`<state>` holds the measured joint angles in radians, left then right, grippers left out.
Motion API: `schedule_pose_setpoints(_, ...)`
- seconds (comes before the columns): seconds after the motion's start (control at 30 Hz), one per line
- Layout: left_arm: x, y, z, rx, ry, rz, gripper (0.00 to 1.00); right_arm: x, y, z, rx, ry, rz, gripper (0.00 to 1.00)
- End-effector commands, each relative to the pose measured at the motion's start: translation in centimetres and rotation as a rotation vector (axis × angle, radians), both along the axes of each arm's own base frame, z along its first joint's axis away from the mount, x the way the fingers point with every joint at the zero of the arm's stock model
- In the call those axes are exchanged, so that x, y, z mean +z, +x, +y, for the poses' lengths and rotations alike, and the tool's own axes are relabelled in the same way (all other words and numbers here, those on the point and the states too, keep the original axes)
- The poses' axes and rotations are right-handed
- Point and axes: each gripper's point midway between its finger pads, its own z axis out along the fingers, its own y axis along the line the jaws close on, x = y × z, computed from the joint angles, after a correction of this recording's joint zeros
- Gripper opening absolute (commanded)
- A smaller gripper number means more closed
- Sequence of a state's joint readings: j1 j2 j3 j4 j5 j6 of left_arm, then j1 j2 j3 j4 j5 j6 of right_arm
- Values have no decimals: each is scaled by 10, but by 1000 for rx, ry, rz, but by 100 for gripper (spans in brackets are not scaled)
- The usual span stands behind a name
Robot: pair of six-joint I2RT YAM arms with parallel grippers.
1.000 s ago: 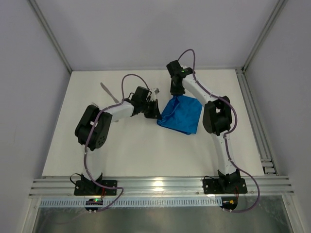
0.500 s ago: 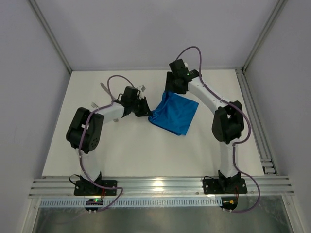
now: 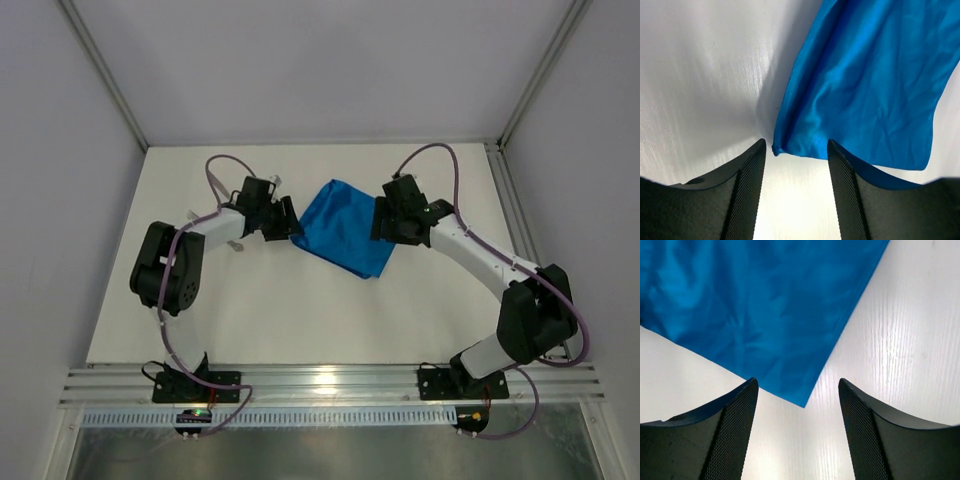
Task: Fold the napkin into a case and place the utensils inside
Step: Smooth out the lower triangle-folded napkin at the center of the board.
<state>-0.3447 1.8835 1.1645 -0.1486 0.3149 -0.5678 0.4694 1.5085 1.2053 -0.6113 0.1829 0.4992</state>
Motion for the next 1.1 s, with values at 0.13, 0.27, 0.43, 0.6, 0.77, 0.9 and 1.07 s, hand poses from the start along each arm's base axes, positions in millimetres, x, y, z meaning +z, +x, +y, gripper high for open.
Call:
schedule_pose_setpoints(0.13, 47, 9, 7, -66, 63, -157, 57, -32, -26, -6, -50, 70, 2, 67)
schedule_pose_setpoints(0.27, 75, 11, 2, -193, 152, -291, 52, -50, -40, -3, -43, 110, 30, 60)
schedule_pose_setpoints(0.43, 74, 6, -8, -332, 237, -317, 38, -53, -57, -8, -92, 153, -5, 43)
schedule_pose_setpoints(0.6, 40, 3, -16, -443, 286, -231, 40, -51, -70, -4, -112, 137, -67, 29)
schedule_pose_setpoints(0.77, 21, 5, -19, -481, 372, -231, 43, -60, -83, 24, -71, 146, -83, 27)
schedule_pose_setpoints(0.9, 15, 8, -19, -478, 384, -224, 43, -71, -85, 32, -82, 125, -69, 24)
schedule_pose_setpoints(1.07, 1, 5, -23, -502, 366, -184, 42, -87, -83, 34, -110, 116, -45, 24)
